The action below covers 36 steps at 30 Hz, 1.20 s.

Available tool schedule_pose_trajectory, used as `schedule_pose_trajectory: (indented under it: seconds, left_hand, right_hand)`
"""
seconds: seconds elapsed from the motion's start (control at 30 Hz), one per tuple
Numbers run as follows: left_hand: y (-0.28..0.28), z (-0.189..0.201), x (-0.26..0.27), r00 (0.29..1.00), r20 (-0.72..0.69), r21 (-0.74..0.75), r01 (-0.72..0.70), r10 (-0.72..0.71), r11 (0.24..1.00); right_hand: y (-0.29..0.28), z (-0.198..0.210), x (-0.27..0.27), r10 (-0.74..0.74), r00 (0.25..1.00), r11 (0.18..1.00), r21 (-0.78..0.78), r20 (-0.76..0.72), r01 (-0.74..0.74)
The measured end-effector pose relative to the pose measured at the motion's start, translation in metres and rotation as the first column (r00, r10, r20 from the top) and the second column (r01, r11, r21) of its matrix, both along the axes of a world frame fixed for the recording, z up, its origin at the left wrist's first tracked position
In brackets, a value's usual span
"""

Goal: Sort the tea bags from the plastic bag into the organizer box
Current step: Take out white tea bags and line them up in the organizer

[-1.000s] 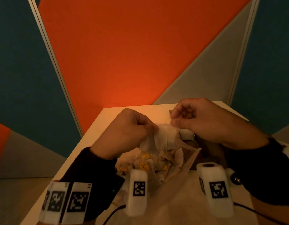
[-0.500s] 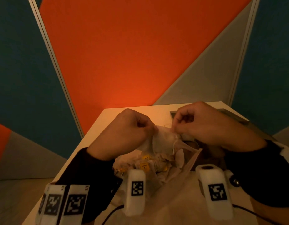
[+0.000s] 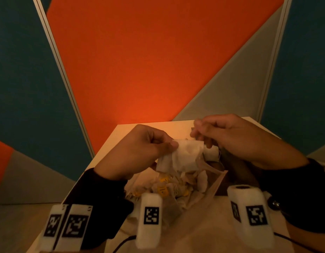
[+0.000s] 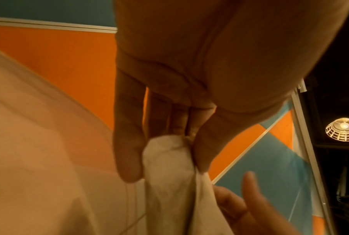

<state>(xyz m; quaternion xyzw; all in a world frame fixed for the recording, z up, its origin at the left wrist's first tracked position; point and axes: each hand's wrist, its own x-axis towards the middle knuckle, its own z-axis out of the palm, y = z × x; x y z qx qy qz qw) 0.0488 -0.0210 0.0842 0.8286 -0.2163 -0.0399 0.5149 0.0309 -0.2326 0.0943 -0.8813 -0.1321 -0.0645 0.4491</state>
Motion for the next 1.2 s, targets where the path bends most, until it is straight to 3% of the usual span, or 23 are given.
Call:
schedule_pose_trajectory:
  seconds: [0.13, 0.3, 0.53, 0.87, 1.07, 1.2]
  left_hand:
    - [-0.003, -0.002, 0.0, 0.999, 0.006, -0.039, -0.047, 0.047, 0.998]
    - [-0.006, -0.004, 0.001, 0.994, -0.041, -0.154, -0.102, 0.097, 0.983]
    - [-0.01, -0.003, -0.003, 0.991, -0.133, -0.181, -0.03, 0.006, 0.983]
    - [-0.011, -0.005, -0.004, 0.997, -0.078, -0.136, -0.007, -0.004, 0.991]
    - [-0.019, -0.008, -0.005, 0.999, -0.008, -0.107, -0.044, 0.043, 0.993]
    - [-0.015, -0.012, 0.001, 0.998, -0.024, 0.004, -0.058, 0.058, 0.998]
  right_hand:
    - [0.003, -0.002, -0.001, 0.011, 1.0, 0.995, -0.101, 0.019, -0.009]
    - [0.001, -0.004, 0.002, 0.028, 0.999, 0.999, 0.023, -0.036, -0.027]
    - [0.002, -0.005, 0.002, 0.043, 0.998, 0.997, 0.063, -0.036, -0.041]
    - [0.003, -0.006, 0.004, -0.019, 1.0, 0.999, 0.038, -0.02, 0.019]
    - [0.002, -0.004, 0.001, -0.004, 1.0, 0.994, -0.11, 0.026, 0.007]
    - [-0.016, 0.002, 0.002, -0.059, 0.997, 0.998, 0.012, 0.042, 0.058]
